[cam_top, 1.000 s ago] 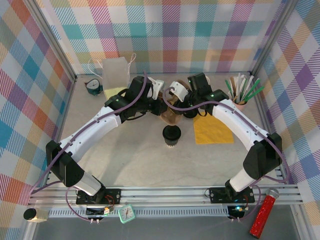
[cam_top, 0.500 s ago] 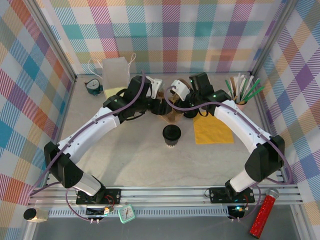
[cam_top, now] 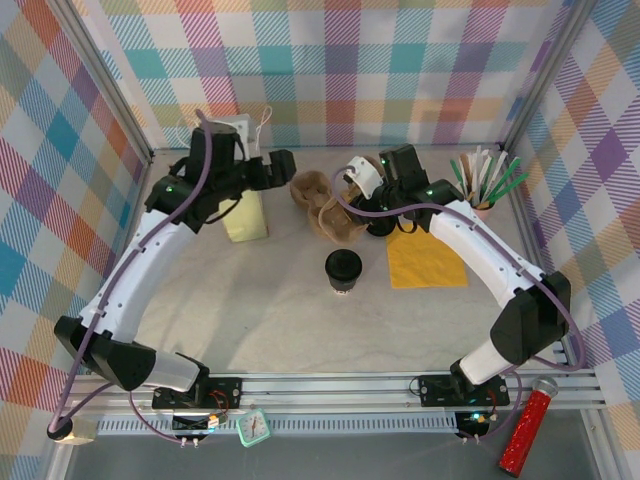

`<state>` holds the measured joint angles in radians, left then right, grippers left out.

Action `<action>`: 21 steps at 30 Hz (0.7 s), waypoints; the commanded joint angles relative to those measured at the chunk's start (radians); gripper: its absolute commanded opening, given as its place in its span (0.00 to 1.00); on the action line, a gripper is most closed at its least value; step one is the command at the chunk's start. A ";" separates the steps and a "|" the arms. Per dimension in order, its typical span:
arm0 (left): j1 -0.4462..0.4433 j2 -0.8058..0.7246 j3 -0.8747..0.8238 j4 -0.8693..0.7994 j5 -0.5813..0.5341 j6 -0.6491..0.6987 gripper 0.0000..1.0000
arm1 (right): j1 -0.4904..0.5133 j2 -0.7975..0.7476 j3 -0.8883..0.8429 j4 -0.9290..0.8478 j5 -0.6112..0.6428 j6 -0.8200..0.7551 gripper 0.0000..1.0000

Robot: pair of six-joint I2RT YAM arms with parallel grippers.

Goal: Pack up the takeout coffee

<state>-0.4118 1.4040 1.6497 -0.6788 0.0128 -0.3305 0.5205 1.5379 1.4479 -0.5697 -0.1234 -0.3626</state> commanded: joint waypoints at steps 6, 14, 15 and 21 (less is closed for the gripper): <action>0.185 0.086 0.191 -0.242 -0.168 -0.017 0.88 | -0.007 -0.056 0.029 0.008 -0.019 0.058 0.49; 0.255 0.287 0.387 -0.395 -0.366 -0.001 0.67 | -0.007 -0.064 0.028 0.012 -0.025 0.079 0.49; 0.266 0.295 0.391 -0.411 -0.377 -0.014 0.70 | -0.007 -0.065 0.028 0.014 -0.024 0.080 0.49; 0.318 0.368 0.399 -0.447 -0.304 -0.019 0.74 | -0.007 -0.061 0.030 0.011 -0.020 0.082 0.49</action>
<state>-0.1226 1.7428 2.0129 -1.0653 -0.3004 -0.3443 0.5171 1.4986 1.4483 -0.5694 -0.1276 -0.2951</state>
